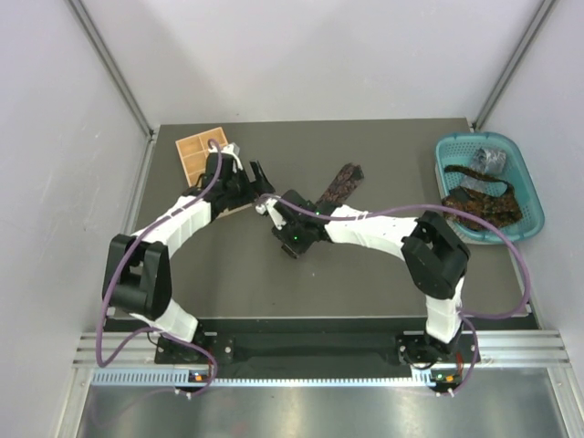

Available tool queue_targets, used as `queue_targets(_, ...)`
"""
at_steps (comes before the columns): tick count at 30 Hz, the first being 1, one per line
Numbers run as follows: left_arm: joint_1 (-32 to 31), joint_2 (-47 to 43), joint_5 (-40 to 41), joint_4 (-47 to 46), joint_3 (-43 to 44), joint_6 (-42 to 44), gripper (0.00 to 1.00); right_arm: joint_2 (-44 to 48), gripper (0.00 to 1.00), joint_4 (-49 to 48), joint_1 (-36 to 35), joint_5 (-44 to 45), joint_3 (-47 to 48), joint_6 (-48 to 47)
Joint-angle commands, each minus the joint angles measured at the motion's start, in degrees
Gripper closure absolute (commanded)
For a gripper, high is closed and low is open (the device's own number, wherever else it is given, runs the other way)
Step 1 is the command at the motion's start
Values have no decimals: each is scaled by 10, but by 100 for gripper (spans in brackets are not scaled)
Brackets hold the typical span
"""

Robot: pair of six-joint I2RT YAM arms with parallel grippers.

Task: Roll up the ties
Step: Roll the tie

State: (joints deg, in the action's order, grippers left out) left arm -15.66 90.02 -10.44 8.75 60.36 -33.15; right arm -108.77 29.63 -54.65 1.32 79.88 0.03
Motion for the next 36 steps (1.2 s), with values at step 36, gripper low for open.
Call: queue_targets(36, -166, -110, 57, -189, -194, 134, 1, -243, 93, 142, 268, -485, 214, -64)
